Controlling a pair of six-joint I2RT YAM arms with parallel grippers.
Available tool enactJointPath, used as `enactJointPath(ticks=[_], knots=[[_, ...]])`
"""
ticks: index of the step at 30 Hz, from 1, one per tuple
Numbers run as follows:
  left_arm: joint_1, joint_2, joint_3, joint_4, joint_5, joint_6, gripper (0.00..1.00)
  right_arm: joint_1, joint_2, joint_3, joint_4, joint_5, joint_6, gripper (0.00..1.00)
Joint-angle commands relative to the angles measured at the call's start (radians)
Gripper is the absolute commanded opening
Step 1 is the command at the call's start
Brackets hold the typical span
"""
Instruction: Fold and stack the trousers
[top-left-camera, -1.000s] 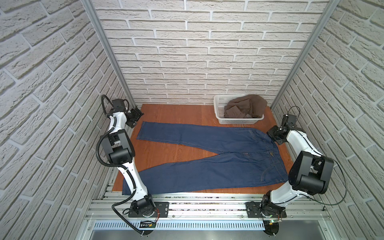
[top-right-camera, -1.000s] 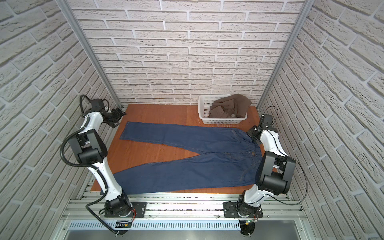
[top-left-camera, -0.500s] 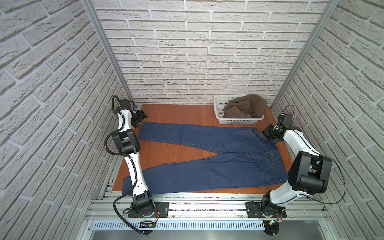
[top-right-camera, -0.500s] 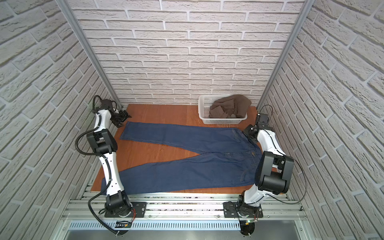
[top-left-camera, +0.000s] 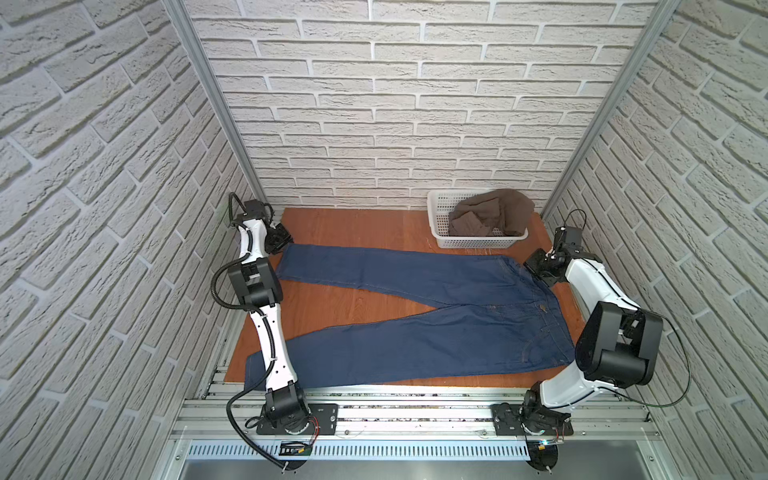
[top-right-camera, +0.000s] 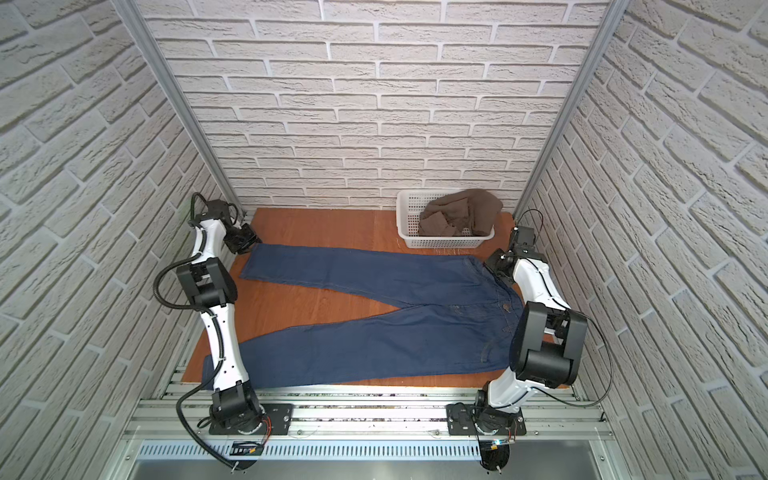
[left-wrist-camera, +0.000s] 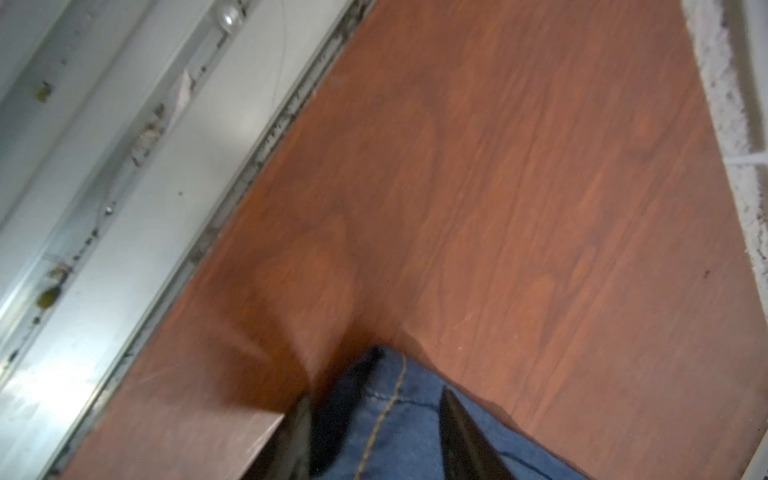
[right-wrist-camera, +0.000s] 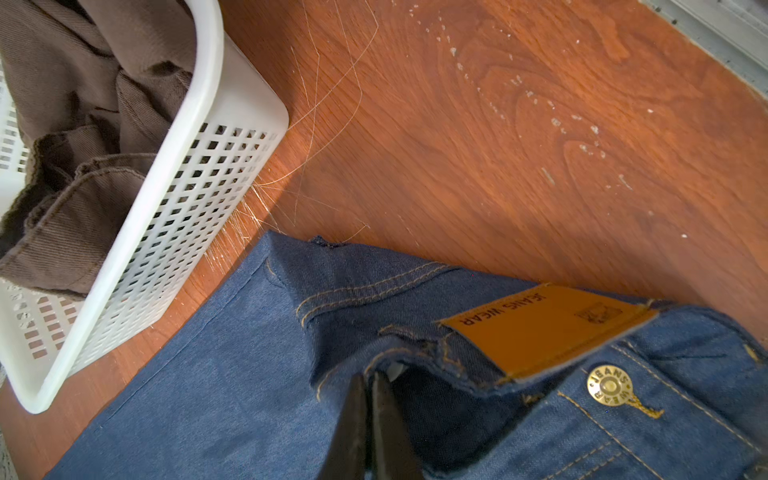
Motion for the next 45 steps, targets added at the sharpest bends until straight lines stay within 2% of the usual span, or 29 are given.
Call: enactJointPath(ticks=[1,4,9,14,18,22,28,31,36,45], knots=[[-0.008,0.024,-0.025,-0.033,-0.016,0.029,0.31,0.006,0.001,0.029,0.004,-0.006,-0.011,0.05],[-0.012,0.024,-0.023,-0.017,-0.01,0.032,0.18,0.006,0.0,0.028,0.003,-0.011,-0.009,0.05],[-0.011,-0.014,-0.044,0.022,-0.049,0.034,0.01,0.006,-0.026,0.033,-0.01,-0.008,-0.012,0.05],[0.012,-0.212,-0.247,0.233,-0.091,0.001,0.0,-0.009,-0.093,0.034,-0.018,0.007,0.015,0.05],[0.064,-0.427,-0.536,0.465,-0.097,-0.046,0.0,-0.046,-0.159,0.017,-0.003,0.015,0.036,0.05],[0.134,-0.557,-0.745,0.602,-0.034,-0.128,0.0,-0.082,-0.182,0.024,-0.012,0.006,0.039,0.05],[0.211,-0.701,-0.959,0.754,0.021,-0.185,0.0,-0.121,-0.216,0.015,0.043,-0.03,0.052,0.05],[0.228,-0.715,-0.974,0.788,0.059,-0.195,0.0,-0.124,-0.206,0.03,0.088,-0.045,0.066,0.05],[0.226,-0.671,-0.906,0.837,0.123,-0.234,0.0,-0.125,-0.12,0.12,0.146,-0.052,0.124,0.05],[0.189,-0.523,-0.651,0.943,0.207,-0.351,0.0,-0.124,0.051,0.319,0.288,-0.069,0.214,0.05]])
